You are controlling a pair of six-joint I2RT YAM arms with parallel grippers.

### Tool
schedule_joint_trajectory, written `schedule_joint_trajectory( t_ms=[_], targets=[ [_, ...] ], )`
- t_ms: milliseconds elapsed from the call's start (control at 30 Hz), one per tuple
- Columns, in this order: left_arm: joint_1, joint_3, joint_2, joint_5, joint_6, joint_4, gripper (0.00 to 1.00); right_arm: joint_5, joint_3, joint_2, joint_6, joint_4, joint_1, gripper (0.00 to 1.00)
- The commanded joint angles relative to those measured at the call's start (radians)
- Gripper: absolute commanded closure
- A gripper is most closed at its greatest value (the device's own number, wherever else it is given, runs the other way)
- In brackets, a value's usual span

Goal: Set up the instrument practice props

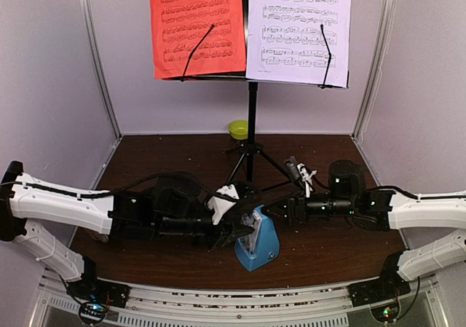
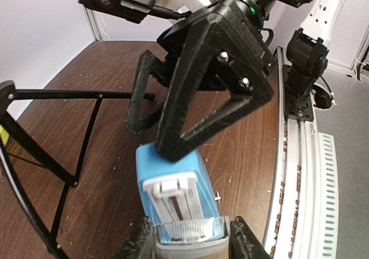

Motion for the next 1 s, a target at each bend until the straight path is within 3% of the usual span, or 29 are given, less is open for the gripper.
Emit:
schedule_joint_trajectory(
  t_ms=[0, 267, 533, 800, 967],
  targets=[
    [-0.006, -0.026, -0.136, -0.023, -0.054, -0.028, 0.88, 0.095, -0.043, 0.029, -0.063, -0.351, -0.009, 0.20],
    [0.129, -0.046, -0.348, -0.004, -0.232, -0.219, 0.89, 0.058, 0.106, -0.013, -0.058, -0.399, -0.005, 0.17],
    [0.395, 0.055, -0.479, -0.058, -0.378, -0.642, 0.91, 0.045, 0.219, -0.010, -0.044, -0.415, 0.000, 0.16],
    [0.612, 0.224, -0.273, -0.091, -0.405, -0.966, 0.92, 0.049, 0.291, -0.012, -0.038, -0.433, 0.003, 0.14],
    [0.690, 0.309, -0.079, -0.061, -0.374, -1.001, 0.87, 0.057, 0.304, -0.027, -0.034, -0.450, 0.003, 0.14]
  ],
)
